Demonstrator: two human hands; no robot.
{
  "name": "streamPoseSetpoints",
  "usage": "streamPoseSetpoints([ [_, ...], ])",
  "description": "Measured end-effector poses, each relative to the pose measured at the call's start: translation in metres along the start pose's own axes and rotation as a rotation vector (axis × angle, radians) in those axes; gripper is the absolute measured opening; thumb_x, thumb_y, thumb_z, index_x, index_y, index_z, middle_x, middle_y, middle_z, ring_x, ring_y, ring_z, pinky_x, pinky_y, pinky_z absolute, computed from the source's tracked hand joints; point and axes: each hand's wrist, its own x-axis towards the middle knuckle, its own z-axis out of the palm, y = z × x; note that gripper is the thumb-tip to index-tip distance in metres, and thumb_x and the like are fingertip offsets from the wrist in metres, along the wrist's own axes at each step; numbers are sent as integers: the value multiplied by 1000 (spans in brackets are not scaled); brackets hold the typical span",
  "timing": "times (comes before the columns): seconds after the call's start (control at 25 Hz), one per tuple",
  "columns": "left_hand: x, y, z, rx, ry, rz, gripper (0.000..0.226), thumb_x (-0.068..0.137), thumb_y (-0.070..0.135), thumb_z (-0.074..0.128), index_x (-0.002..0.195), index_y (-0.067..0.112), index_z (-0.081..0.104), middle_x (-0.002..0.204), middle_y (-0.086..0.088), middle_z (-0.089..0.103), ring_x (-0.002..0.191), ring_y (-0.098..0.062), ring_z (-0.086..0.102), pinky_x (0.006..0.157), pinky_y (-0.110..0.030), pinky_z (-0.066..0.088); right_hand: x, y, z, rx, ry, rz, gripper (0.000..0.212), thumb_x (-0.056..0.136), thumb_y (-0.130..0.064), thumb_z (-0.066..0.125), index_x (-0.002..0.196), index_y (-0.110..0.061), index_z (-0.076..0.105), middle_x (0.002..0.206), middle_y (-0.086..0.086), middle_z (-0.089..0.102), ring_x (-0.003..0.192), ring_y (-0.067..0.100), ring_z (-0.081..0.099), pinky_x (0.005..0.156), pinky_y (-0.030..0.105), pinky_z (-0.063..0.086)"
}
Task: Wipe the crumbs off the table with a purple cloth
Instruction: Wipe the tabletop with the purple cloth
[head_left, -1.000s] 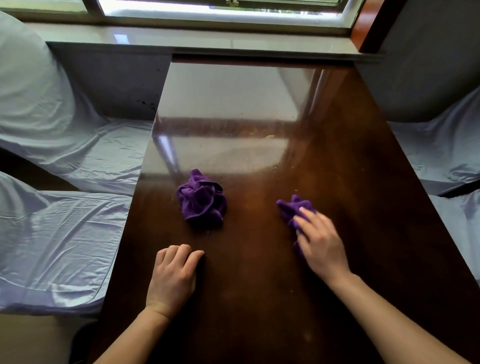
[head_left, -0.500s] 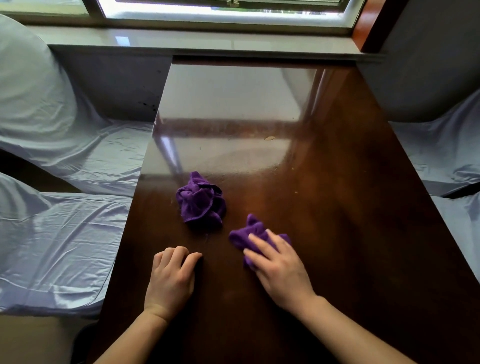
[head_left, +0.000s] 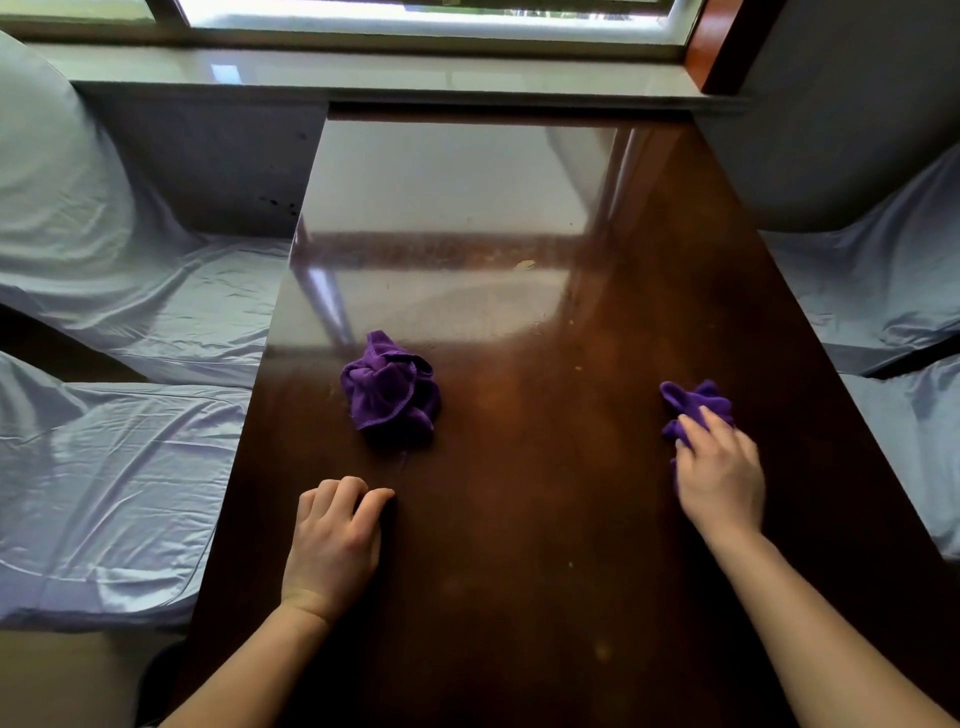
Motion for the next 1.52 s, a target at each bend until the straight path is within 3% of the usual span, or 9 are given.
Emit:
streamPoseSetpoints([
  [0.12, 0, 0, 0, 2, 3, 1, 34, 84, 20, 43, 105, 13, 69, 88, -10, 57, 79, -32, 52, 71, -44, 41, -45, -36, 5, 29, 50, -88, 33, 85, -6, 63, 118, -6, 70, 133, 17, 61, 112, 47, 55, 99, 55, 46],
  [0.44, -2, 2, -2, 24, -22, -20, 34, 86, 21, 42, 106, 14, 68, 89, -10, 57, 82, -32, 53, 73, -44, 41, -151, -90, 15, 160, -76, -738, 37, 87, -22, 55, 121, -24, 68, 139, -1, 60, 125, 33, 56, 102, 48, 48],
  [0.56, 0, 3, -5, 20, -32, -42, 33, 83, 22, 45, 106, 16, 68, 90, -10, 58, 86, -33, 53, 79, -46, 41, -102, -70, 10, 90, -63, -617, 40, 81, -15, 68, 120, -19, 69, 137, 4, 61, 122, 37, 57, 102, 48, 48],
  [0.8, 1, 3, -5, 0, -43, -45, 33, 82, 22, 45, 105, 17, 68, 93, -10, 59, 91, -34, 54, 82, -48, 43, -45, -91, 15, 72, -18, -193, 32, 89, -16, 61, 121, -13, 68, 137, 10, 59, 122, 40, 51, 103, 51, 43],
  [0.88, 0, 2, -2, -5, -38, -35, 34, 82, 23, 44, 106, 17, 68, 94, -9, 59, 92, -34, 55, 83, -48, 43, -71, -102, 25, 67, -36, -399, 34, 88, -17, 58, 121, -16, 67, 139, 8, 58, 122, 41, 52, 103, 51, 43],
  [1.0, -2, -3, 2, -3, -23, -34, 35, 82, 24, 44, 107, 17, 68, 94, -8, 59, 94, -33, 54, 86, -47, 41, -66, -80, 22, 52, -95, -952, 35, 90, -20, 53, 123, -19, 66, 142, 6, 57, 125, 36, 54, 105, 49, 44],
  [1.04, -3, -4, 3, -4, -21, -42, 35, 82, 24, 44, 106, 17, 68, 94, -8, 58, 94, -33, 53, 86, -46, 40, -44, -71, 19, 39, -89, -988, 35, 89, -18, 55, 122, -17, 67, 141, 8, 57, 124, 35, 56, 106, 48, 44],
  [1.24, -2, -4, 3, -2, 2, -52, 34, 81, 23, 45, 104, 16, 69, 92, -8, 58, 93, -33, 54, 85, -45, 40, 46, -70, 19, 67, -37, -376, 32, 93, -14, 59, 124, -11, 66, 134, 12, 61, 117, 37, 54, 104, 46, 44],
  [1.52, -1, -5, 5, -14, 27, -65, 34, 78, 21, 47, 103, 16, 69, 95, -9, 59, 93, -33, 54, 85, -45, 40, 113, -134, 46, 120, -13, -143, 28, 96, -20, 51, 118, -12, 67, 139, 11, 56, 122, 41, 46, 105, 46, 40],
])
